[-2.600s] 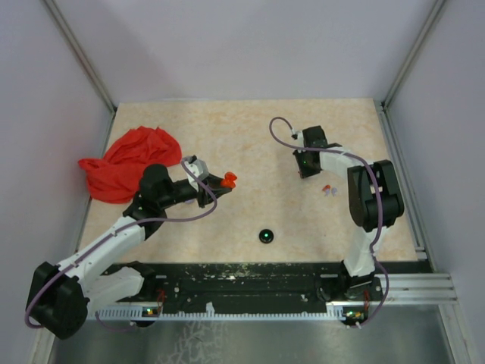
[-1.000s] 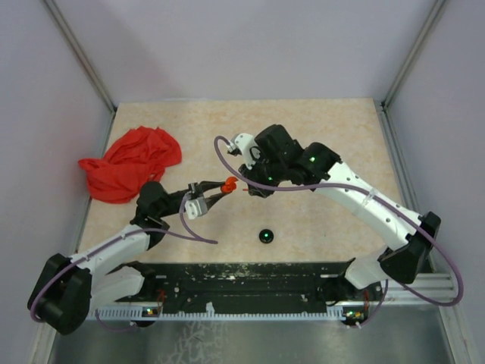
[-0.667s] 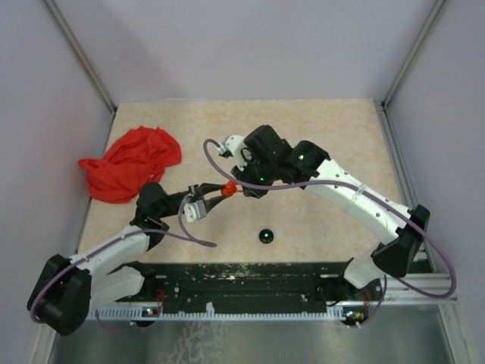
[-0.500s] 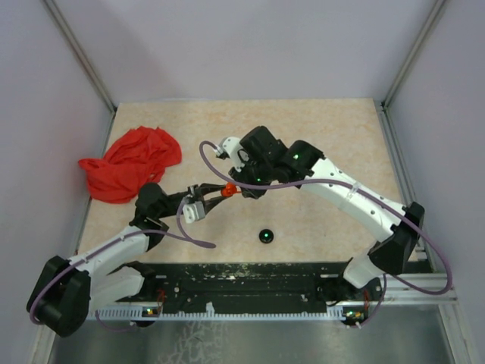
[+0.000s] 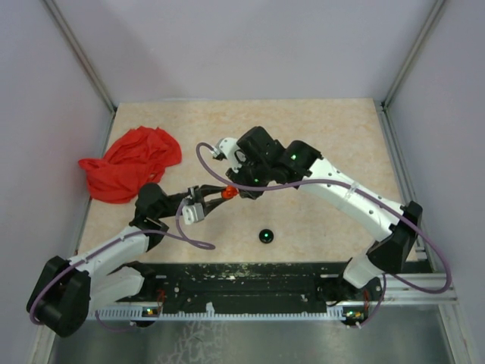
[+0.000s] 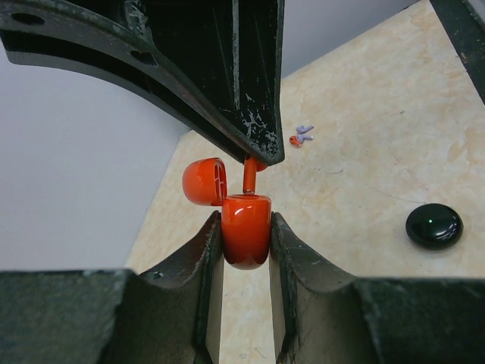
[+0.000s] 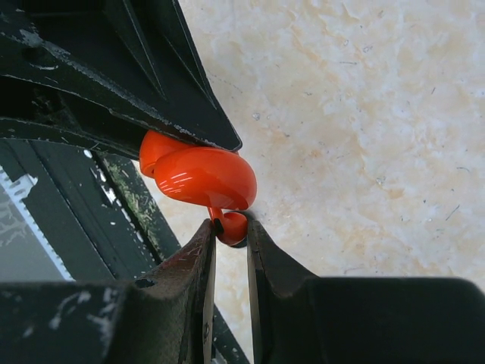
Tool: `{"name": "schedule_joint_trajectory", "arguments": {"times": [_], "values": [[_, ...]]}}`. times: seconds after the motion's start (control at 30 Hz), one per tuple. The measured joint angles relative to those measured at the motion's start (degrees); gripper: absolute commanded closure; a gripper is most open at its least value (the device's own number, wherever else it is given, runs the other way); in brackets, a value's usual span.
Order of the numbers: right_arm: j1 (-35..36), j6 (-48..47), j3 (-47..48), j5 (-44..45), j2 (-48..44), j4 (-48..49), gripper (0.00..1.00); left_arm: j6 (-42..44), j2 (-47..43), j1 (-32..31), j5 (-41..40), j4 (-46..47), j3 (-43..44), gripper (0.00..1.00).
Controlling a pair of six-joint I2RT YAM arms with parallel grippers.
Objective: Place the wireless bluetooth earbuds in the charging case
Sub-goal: Place the earbud in the charging case.
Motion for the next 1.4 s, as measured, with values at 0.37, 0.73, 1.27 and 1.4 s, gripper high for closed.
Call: {"name": "schedule_joint_trajectory", "arguments": {"times": [0.37, 0.73, 1.27, 1.4], "values": [[0.8, -0.2, 0.0, 0.0, 1.0, -0.1, 0.95, 0.4, 0.0, 0.0, 0.4, -1.3, 0.0, 0.99], [1.5, -0.4, 1.3, 0.4, 2.9, -1.6, 0.92, 1.4, 0.0, -0.1, 1.4, -3.7, 0.1, 0.99], [2.3, 0.2, 2.0, 1.5, 3.4, -2.6, 0.83, -4.4, 1.0, -0.3, 1.8, -1.3, 0.0, 0.99], [2.3, 1.2, 2.0, 1.5, 3.4, -2.5, 0.78, -7.1, 1.7, -0.3, 1.8, 1.0, -0.5, 0.99]]}}
